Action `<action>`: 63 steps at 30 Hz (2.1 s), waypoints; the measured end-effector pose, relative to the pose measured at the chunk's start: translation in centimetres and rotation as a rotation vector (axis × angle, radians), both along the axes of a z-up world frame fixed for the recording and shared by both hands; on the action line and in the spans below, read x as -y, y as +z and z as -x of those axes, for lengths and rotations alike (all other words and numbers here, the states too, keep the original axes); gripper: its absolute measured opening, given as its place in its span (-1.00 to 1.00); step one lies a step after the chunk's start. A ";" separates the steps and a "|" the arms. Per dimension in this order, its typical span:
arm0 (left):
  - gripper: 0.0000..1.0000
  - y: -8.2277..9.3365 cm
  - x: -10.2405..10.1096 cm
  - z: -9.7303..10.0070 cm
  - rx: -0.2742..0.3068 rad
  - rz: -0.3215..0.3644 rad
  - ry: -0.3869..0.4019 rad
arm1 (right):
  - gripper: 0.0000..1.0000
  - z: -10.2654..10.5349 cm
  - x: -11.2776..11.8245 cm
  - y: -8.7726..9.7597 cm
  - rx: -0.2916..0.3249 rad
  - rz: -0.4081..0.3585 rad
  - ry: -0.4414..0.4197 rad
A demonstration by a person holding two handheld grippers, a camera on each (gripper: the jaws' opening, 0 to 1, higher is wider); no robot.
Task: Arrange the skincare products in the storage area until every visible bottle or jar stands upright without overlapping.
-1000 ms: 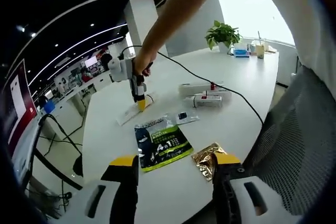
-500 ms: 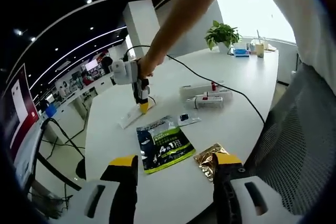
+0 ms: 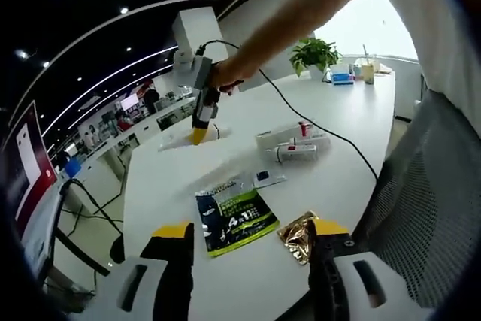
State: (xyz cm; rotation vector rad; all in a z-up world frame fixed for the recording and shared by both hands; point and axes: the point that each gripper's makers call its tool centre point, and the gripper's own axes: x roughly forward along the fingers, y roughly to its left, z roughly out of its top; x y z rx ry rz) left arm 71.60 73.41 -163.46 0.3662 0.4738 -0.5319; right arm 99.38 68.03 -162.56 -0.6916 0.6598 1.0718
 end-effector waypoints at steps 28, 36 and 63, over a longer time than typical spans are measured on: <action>0.50 2.5 1.2 0.0 0.041 0.086 -0.042 | -0.54 13.9 3.7 14.7 0.075 -0.555 -0.252; 0.50 6.1 0.8 -1.5 0.065 0.253 0.031 | -0.54 15.9 5.3 15.4 0.078 -0.590 -0.287; 0.37 14.5 3.6 -4.3 0.024 0.890 0.190 | -0.52 20.5 6.3 15.5 0.136 -0.672 -0.349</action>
